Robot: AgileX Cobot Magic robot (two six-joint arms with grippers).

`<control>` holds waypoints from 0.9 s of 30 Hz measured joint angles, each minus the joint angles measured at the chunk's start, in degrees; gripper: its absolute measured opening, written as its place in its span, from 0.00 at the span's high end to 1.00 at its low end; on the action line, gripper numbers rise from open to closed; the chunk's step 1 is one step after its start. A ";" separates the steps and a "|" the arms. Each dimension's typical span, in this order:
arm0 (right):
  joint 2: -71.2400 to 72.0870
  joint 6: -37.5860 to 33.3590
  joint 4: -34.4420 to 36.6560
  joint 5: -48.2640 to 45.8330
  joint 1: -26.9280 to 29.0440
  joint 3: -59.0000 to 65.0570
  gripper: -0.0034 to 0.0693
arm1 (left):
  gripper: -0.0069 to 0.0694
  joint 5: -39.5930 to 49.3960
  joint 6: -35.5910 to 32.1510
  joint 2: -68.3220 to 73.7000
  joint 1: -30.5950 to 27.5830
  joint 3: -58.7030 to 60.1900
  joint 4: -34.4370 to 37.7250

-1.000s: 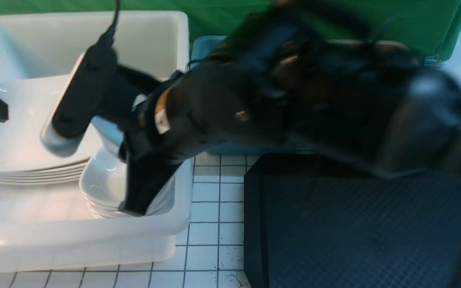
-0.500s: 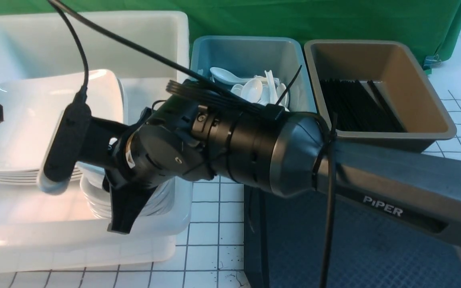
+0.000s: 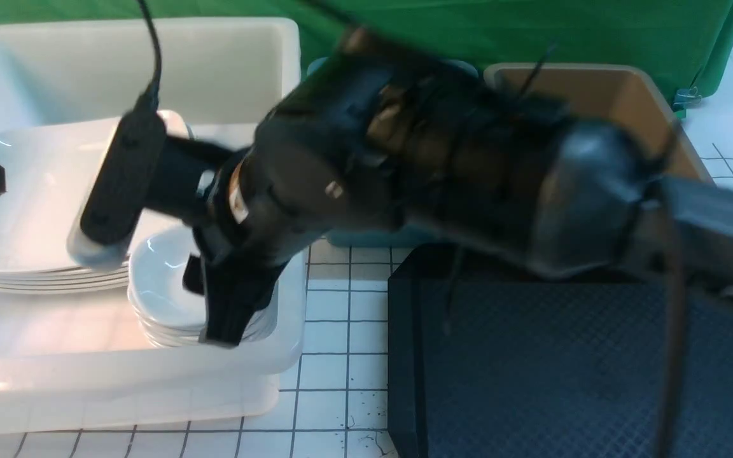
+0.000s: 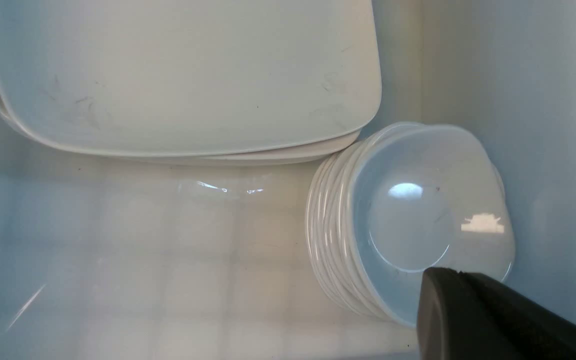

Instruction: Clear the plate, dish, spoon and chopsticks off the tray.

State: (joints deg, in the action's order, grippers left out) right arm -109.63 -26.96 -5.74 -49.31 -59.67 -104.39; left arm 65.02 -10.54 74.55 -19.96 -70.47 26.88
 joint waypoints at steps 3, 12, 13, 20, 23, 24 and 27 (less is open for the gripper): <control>3.79 0.89 -0.15 -3.15 0.00 0.00 0.48 | 0.88 0.00 0.00 0.00 0.00 0.00 0.00; 20.52 6.36 -2.88 -18.72 0.00 0.01 0.93 | 0.88 -0.05 0.00 0.00 0.00 0.00 0.06; 23.26 8.58 -4.37 -19.39 0.00 0.13 0.94 | 0.88 -0.05 0.00 0.00 0.00 0.00 0.24; 39.95 17.38 -11.10 -20.09 0.00 2.84 0.94 | 0.88 -0.05 -1.58 0.00 1.85 0.00 1.59; 47.83 21.21 -11.54 -20.03 0.00 5.55 0.94 | 0.88 -0.16 -1.73 0.00 3.85 0.00 1.51; 50.55 22.23 -11.67 -20.03 0.00 6.89 0.94 | 0.88 -0.16 -1.73 0.00 4.47 0.00 1.51; 58.31 24.43 -11.78 -20.08 0.00 12.00 0.94 | 0.88 -0.36 -1.73 0.00 5.94 0.00 1.51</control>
State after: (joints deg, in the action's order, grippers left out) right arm -51.32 -2.53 -17.53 -69.38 -59.67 -92.39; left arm 64.67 -12.27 74.55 -14.03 -70.47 28.39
